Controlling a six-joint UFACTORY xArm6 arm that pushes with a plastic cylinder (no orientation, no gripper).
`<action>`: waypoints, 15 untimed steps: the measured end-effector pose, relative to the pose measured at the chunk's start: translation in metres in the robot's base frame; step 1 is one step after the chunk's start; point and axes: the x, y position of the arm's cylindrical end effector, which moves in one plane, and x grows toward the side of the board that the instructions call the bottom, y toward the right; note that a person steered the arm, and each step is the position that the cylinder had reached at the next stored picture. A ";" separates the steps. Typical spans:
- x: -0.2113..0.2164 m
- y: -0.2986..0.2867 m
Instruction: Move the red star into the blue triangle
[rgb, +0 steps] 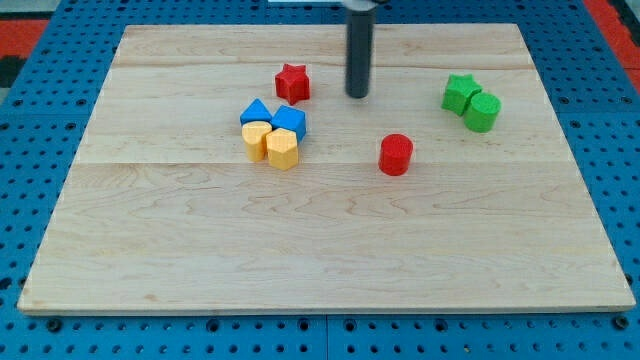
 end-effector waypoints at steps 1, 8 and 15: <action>-0.015 -0.055; 0.006 -0.323; 0.067 -0.209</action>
